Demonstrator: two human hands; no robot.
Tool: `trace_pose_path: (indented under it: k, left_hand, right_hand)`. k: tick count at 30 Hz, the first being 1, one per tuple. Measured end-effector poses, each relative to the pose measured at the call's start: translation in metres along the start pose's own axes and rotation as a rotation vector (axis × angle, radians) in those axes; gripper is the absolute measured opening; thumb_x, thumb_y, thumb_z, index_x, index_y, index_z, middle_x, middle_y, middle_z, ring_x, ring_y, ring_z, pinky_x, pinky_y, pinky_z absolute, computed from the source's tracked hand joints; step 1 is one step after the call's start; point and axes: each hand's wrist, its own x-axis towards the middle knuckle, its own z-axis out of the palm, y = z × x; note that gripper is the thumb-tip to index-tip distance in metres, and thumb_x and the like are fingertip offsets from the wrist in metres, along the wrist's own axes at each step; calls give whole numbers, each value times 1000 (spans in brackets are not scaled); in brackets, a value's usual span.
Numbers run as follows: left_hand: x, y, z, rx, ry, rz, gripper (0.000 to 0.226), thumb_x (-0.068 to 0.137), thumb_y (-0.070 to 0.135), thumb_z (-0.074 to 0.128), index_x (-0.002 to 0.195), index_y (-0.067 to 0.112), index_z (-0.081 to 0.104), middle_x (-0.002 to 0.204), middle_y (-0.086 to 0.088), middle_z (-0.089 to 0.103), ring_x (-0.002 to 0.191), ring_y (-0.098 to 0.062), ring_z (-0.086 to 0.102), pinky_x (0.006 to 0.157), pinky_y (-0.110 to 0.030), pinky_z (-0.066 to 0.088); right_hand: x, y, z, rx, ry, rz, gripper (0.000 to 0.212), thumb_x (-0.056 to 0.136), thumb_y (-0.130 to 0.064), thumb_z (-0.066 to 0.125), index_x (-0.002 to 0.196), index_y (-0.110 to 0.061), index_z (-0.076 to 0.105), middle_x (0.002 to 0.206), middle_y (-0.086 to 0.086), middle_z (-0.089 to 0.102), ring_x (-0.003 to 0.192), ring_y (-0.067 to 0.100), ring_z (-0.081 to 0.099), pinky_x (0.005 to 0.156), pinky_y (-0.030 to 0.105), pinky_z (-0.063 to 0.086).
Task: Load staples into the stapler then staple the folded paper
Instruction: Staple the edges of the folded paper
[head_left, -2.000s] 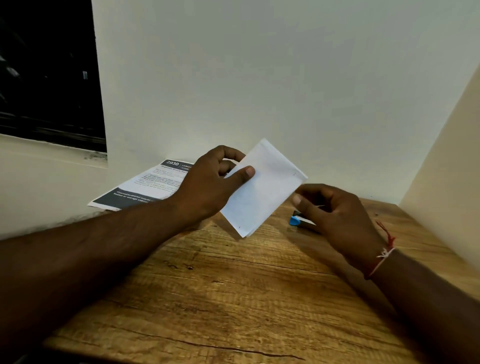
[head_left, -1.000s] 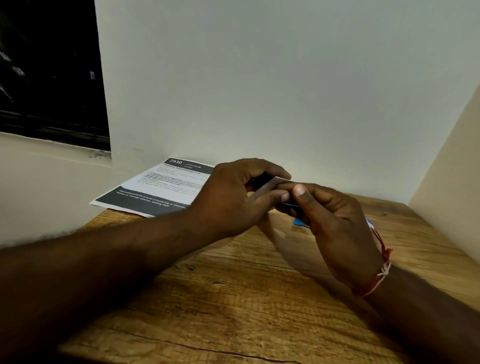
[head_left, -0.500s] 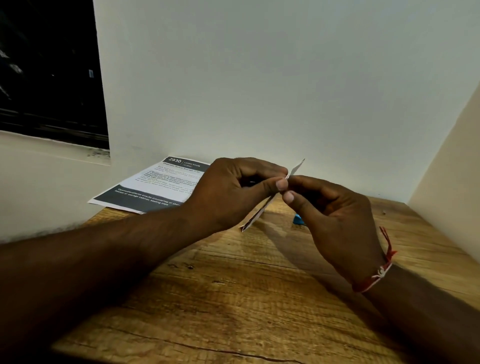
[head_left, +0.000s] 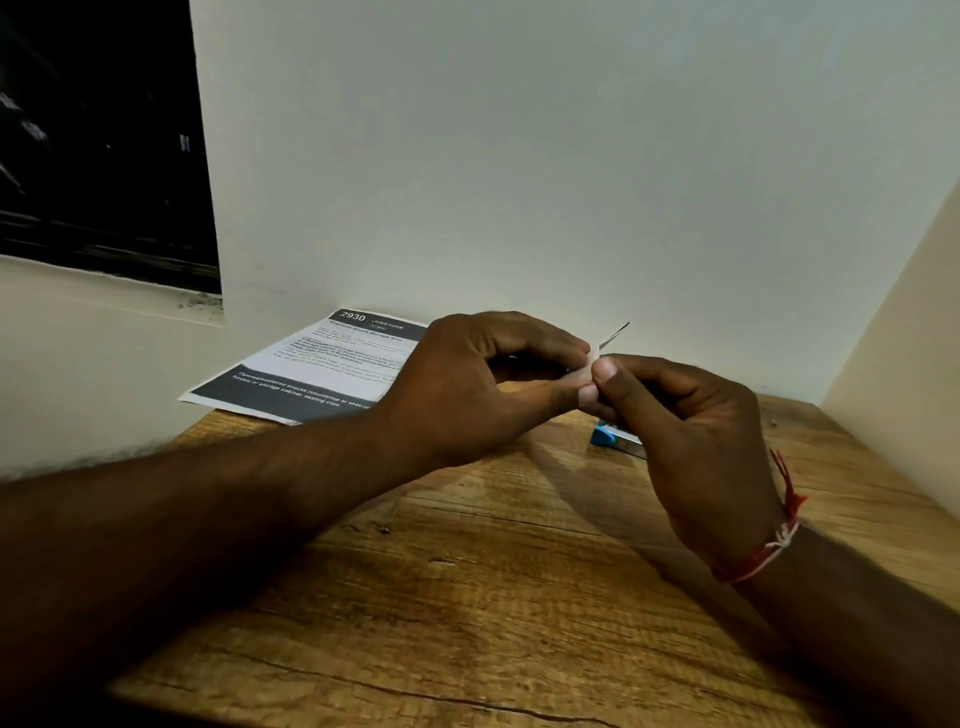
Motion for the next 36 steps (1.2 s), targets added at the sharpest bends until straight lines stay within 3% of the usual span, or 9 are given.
trace_pose_path:
  k: [4, 10, 15, 22, 24, 27, 30, 33, 36]
  left_hand:
    - [2, -1, -1, -2, 26, -12, 24, 92, 17, 94, 115, 13, 89, 117, 4, 87, 112, -9, 83, 102, -36, 67]
    - [3, -1, -1, 132, 43, 33, 13, 105, 21, 80, 113, 17, 90, 112, 9, 88, 110, -8, 82, 93, -25, 63]
    - [3, 1, 3, 190, 64, 55, 9, 106, 20, 79, 106, 18, 88, 105, 8, 85, 103, -12, 79, 84, -18, 57]
    - [2, -1, 5, 205, 58, 28, 13, 109, 23, 74, 104, 14, 83, 103, 3, 79, 97, -12, 72, 81, -17, 53]
    - [2, -3, 5, 219, 62, 8, 18, 109, 28, 71, 105, 14, 82, 101, 3, 76, 95, -10, 70, 80, -15, 51]
    - [2, -3, 6, 215, 48, -30, 27, 106, 37, 65, 107, 15, 80, 101, 3, 74, 97, -12, 70, 81, -24, 54]
    - [1, -3, 7, 234, 24, -33, 28, 107, 37, 62, 108, 15, 78, 106, 2, 73, 102, -16, 70, 88, -37, 57]
    - [0, -1, 7, 242, 27, -13, 26, 108, 34, 62, 108, 14, 77, 107, 2, 72, 102, -16, 69, 88, -40, 57]
    - [0, 0, 6, 235, 37, 31, 17, 108, 30, 70, 105, 14, 78, 107, 3, 71, 100, -17, 70, 85, -40, 59]
  right_hand:
    - [0, 1, 0, 23, -6, 24, 16, 97, -27, 72, 105, -21, 86, 101, -2, 88, 100, 16, 85, 93, 33, 67]
    - [-1, 1, -1, -59, -1, 42, 15, 95, -22, 81, 110, -22, 87, 101, -3, 88, 99, 19, 85, 94, 54, 67]
    - [-2, 2, -1, -68, -3, 72, 11, 93, -21, 85, 102, -26, 87, 97, -3, 87, 96, 19, 85, 94, 53, 67]
    - [2, 5, -2, -34, -62, 100, 8, 99, -15, 75, 99, -13, 83, 94, 8, 84, 94, 33, 80, 89, 56, 64]
    - [2, 7, -2, -1, -90, 101, 9, 101, -11, 73, 99, -10, 82, 94, 8, 83, 94, 31, 79, 86, 48, 65]
    - [3, 9, -3, 17, -135, 102, 11, 103, -5, 68, 101, -5, 79, 93, 4, 82, 88, 15, 79, 81, 28, 62]
    - [3, 9, -4, 10, -173, 96, 13, 104, -5, 65, 101, -6, 77, 90, -1, 81, 87, 10, 77, 79, 21, 59]
    - [3, 7, -3, 11, -171, 97, 12, 104, -5, 65, 100, -3, 77, 89, 1, 81, 86, 9, 78, 79, 22, 60]
    - [3, 5, 0, 182, -154, 202, 33, 101, -28, 68, 104, 3, 78, 100, 26, 79, 93, 31, 80, 90, 40, 67]
